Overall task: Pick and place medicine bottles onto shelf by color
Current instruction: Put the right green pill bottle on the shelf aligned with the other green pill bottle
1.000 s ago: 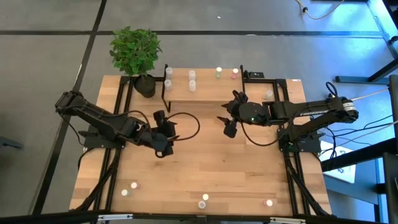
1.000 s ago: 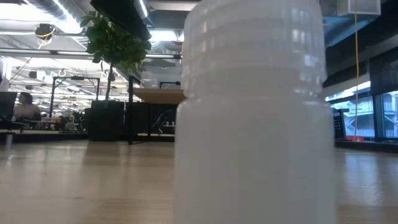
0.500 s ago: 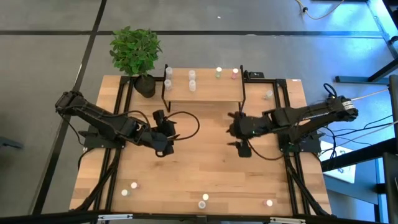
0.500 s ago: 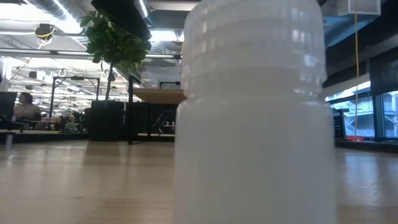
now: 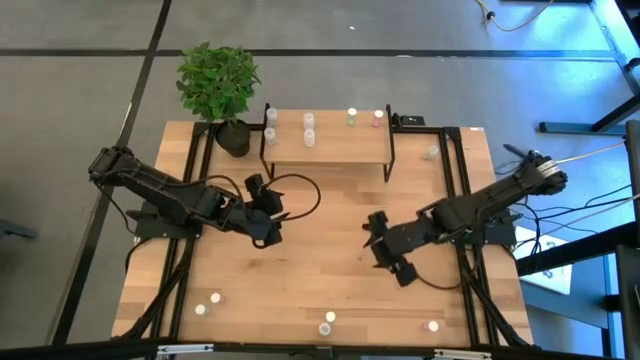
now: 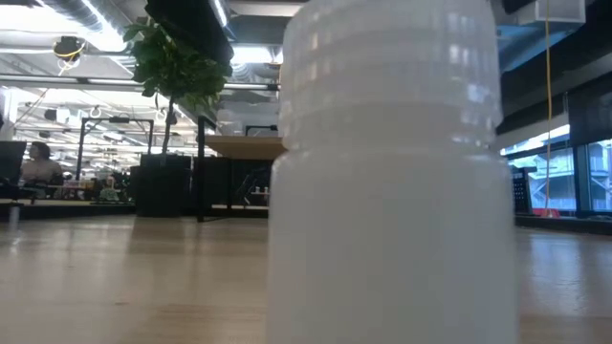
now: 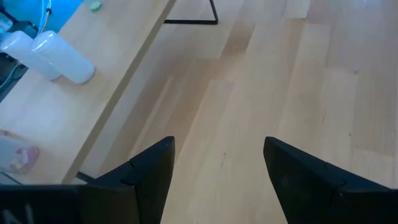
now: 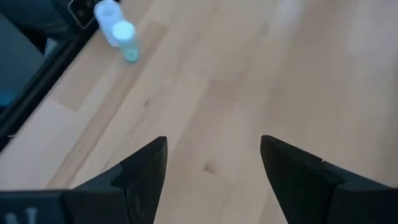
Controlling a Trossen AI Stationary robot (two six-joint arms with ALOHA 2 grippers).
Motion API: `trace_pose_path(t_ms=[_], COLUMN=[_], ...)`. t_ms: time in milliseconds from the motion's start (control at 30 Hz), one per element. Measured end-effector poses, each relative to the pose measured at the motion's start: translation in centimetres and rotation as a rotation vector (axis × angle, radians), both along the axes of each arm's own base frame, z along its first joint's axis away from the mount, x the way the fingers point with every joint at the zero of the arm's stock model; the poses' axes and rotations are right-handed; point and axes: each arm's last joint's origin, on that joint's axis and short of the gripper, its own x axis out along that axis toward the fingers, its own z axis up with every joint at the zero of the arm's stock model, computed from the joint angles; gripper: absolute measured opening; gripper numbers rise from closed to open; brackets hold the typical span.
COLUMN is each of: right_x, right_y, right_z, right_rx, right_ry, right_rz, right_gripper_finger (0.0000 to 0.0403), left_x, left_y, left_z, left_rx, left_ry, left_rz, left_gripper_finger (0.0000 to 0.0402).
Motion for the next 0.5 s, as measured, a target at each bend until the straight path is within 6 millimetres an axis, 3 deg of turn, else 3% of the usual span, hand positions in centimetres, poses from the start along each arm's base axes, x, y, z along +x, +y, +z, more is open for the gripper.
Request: trace_pose_path(t_ms=[500], right_x=[5.2], right_y=[3.0], right_z=[-5.7], right_rx=[0.051], right_ry=[-0.01], right_rz=[0.14], right_gripper_finger=[0.0261], left_x=[0.0], left_y=[-0.3], left_z=[-0.1], left_rx=[-0.077], left_ry=[0.017], left_rz=[-0.046], left_gripper_finger=[0.0239])
